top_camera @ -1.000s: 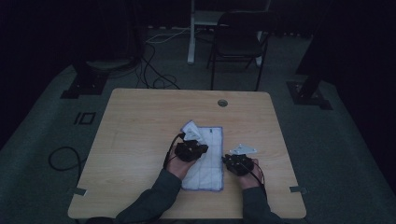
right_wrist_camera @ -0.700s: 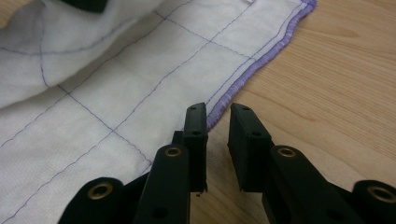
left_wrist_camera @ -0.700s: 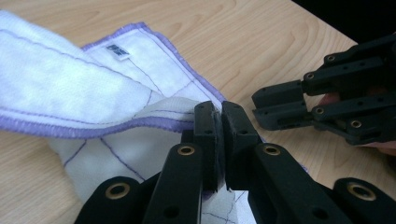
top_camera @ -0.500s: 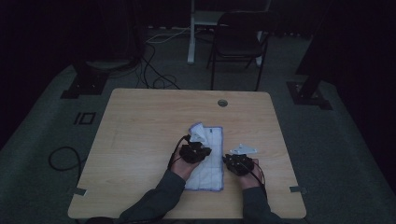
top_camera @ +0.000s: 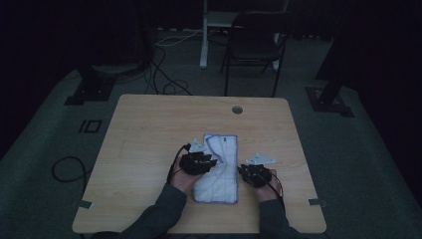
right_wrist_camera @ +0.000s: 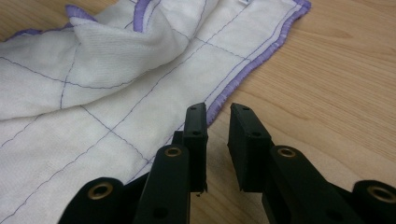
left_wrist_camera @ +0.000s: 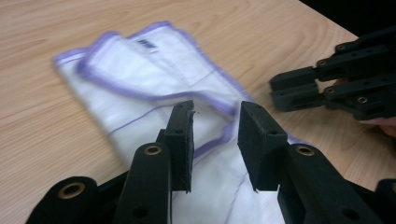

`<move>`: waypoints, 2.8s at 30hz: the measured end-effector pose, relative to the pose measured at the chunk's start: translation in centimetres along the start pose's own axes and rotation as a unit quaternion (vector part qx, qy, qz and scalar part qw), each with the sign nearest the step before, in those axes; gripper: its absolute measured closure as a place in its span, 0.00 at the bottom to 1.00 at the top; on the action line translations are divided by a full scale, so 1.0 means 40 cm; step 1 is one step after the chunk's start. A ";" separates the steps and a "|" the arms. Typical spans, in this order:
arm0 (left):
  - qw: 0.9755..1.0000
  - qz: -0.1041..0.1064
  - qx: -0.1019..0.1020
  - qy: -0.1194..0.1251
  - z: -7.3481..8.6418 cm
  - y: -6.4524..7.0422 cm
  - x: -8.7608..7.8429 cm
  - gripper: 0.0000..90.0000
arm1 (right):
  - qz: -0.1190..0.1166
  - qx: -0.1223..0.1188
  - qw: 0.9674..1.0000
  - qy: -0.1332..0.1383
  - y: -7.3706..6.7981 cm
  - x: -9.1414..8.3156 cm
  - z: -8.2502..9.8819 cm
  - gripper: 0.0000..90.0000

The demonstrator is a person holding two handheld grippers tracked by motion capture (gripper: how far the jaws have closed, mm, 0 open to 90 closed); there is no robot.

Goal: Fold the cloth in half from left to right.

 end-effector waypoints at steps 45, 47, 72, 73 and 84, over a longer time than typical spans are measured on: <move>0.997 -0.066 0.018 -0.032 0.176 -0.064 -0.067 0.75 | -0.006 -0.006 1.000 0.003 -0.005 -0.003 -0.002 0.85; 0.997 -0.065 0.016 -0.033 0.177 -0.064 -0.067 0.77 | -0.006 -0.006 1.000 0.003 -0.005 -0.003 -0.002 0.85; 1.000 -0.023 -0.003 -0.011 0.140 -0.017 -0.074 0.97 | -0.005 -0.005 1.000 0.003 -0.003 -0.002 -0.001 0.85; 1.000 -0.016 -0.004 -0.007 0.130 -0.005 -0.074 0.97 | -0.005 -0.005 1.000 0.003 -0.002 -0.002 -0.002 0.85; 1.000 0.022 0.007 -0.004 0.109 0.066 -0.044 0.97 | -0.004 -0.005 1.000 0.004 -0.001 -0.003 -0.002 0.85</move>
Point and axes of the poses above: each handheld gripper's, and its own axes: x roughly forward along the jaws, z roughly out of its underside, y roughly to its right, the point moved 9 cm from there along x, roughly forward along the jaws, and after that the axes turned 14 degrees about y, right-handed, at the moved point
